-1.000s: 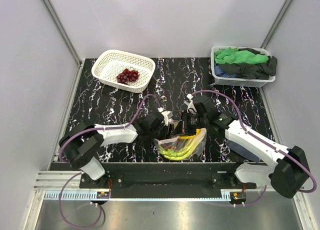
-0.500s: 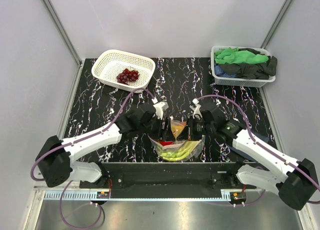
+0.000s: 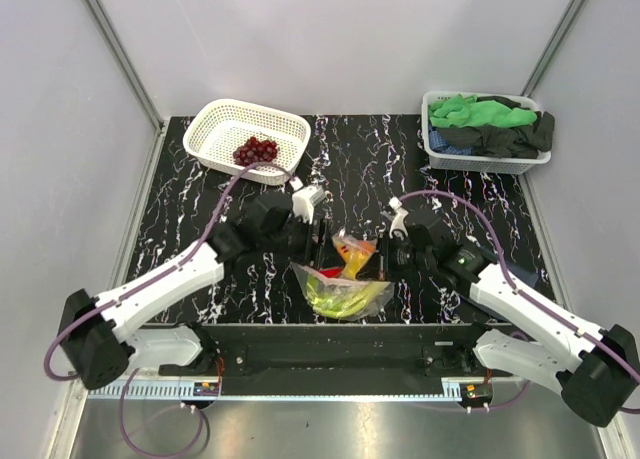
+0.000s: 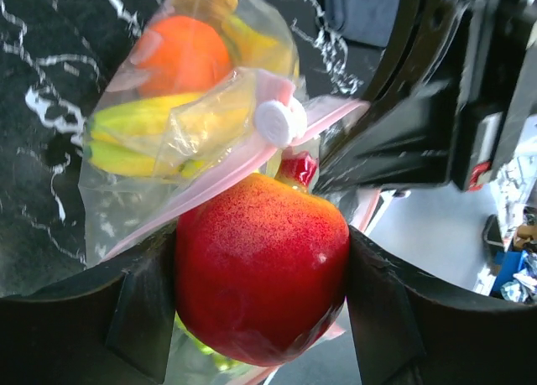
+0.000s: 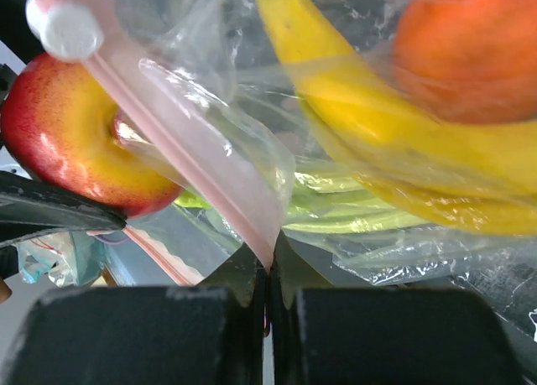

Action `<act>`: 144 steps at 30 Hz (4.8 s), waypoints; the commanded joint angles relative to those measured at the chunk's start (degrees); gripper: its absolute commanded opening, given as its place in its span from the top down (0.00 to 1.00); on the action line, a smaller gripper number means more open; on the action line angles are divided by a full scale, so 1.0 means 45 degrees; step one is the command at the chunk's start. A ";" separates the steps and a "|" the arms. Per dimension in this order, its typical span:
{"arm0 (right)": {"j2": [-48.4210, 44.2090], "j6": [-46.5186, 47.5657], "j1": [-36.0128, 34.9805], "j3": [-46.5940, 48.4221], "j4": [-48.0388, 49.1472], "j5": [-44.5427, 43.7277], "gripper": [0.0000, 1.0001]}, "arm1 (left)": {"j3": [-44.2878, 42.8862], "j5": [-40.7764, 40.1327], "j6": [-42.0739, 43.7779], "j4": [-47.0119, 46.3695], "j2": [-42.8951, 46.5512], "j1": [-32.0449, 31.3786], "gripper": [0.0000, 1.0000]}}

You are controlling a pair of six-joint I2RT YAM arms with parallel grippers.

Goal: Open the zip-top bag and remove the fake food

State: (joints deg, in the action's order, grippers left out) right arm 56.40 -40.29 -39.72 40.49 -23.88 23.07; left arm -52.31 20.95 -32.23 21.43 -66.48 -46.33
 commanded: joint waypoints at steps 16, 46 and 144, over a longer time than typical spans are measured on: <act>0.2428 0.1649 -0.0078 0.2918 -0.1198 -0.0848 1.00 | -0.4781 -0.0676 -0.7115 0.2757 -0.2494 0.0567 1.00; 0.1879 0.3348 -0.0059 0.3911 -0.3326 -0.0987 1.00 | -1.1486 -0.1610 -0.1880 0.1798 -1.0143 0.8106 1.00; 0.3558 -0.0498 -0.0215 0.2660 0.2494 0.2919 1.00 | 0.1527 -0.3250 -0.1588 -0.2262 -0.2552 -0.1523 0.32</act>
State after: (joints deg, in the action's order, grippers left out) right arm 68.10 -42.61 -40.32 46.46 -17.12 34.04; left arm -44.88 8.84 -37.34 13.91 -80.86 -54.78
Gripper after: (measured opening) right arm 0.009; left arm 0.632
